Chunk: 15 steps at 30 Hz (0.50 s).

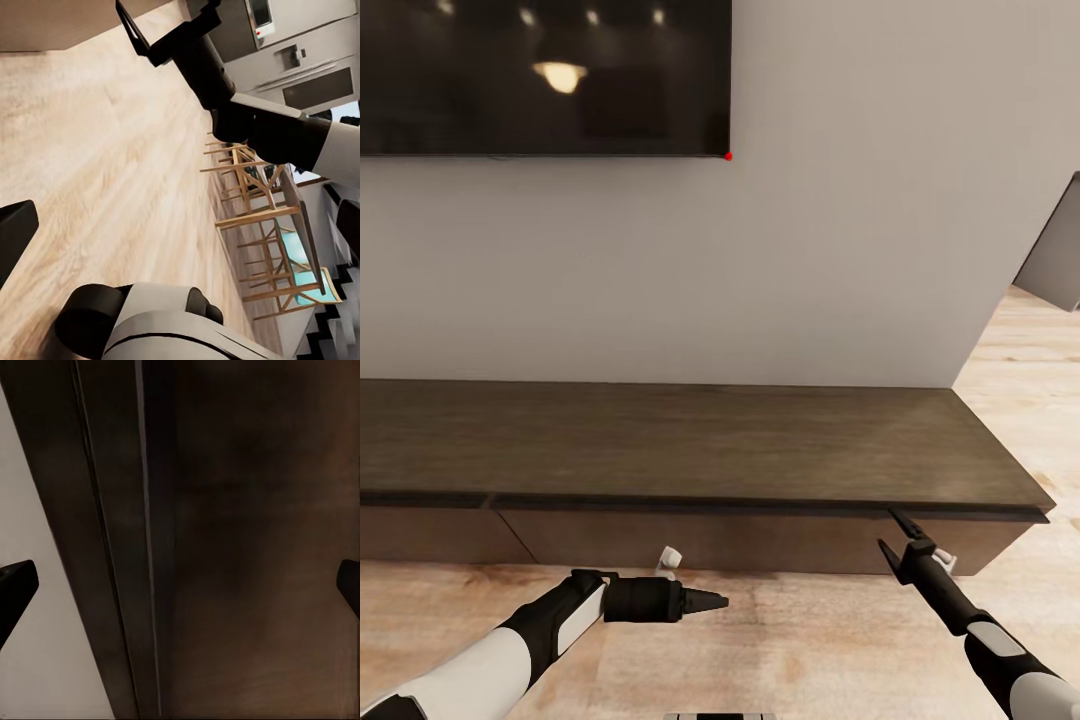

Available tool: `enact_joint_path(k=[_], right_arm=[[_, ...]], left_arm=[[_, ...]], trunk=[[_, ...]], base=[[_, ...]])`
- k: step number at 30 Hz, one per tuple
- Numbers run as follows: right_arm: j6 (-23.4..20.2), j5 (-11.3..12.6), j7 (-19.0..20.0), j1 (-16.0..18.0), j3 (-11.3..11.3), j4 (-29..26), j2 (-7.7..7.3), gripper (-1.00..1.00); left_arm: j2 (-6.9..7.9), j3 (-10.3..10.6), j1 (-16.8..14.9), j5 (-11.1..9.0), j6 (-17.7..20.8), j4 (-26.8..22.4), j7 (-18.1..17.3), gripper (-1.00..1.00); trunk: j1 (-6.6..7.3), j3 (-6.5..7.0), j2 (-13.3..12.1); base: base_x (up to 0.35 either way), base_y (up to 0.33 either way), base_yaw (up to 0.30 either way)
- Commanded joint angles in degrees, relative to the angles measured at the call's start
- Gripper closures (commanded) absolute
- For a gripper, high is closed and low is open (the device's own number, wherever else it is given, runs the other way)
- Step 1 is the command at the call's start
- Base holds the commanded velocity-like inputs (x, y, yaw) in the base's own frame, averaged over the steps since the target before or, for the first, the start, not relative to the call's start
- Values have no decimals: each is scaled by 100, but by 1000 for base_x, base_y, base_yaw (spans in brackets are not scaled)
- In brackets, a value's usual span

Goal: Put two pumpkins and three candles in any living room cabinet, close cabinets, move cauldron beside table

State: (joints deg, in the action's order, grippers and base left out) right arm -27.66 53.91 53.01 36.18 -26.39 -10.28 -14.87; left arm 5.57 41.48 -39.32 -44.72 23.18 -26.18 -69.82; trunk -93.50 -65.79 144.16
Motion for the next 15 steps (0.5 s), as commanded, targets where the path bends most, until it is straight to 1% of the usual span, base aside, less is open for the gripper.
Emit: enact_joint_path(k=[1, 3, 9, 15], right_arm=[[-46, 41, 6, 3, 39, 2, -3, -100], [-51, 41, 7, 3, 125, -5, -12, -100], [-62, 48, 14, 3, 181, -3, -49, -100], [-64, 45, 73, 3, 199, -6, -66, -100]], left_arm=[[7, 36, -5, -55, 59, -5, -5, -100], [9, 36, -5, -55, 62, -7, -5, -100], [10, 36, -5, -55, 61, -10, -5, -100], [7, 36, -5, -55, 60, -10, -6, -100]], trunk=[[1, -5, 2], [1, -5, 2], [1, -5, 2], [-14, -138, 10]], base=[[0, 0, 0], [0, 0, 0], [0, 0, 0], [0, 0, 0]])
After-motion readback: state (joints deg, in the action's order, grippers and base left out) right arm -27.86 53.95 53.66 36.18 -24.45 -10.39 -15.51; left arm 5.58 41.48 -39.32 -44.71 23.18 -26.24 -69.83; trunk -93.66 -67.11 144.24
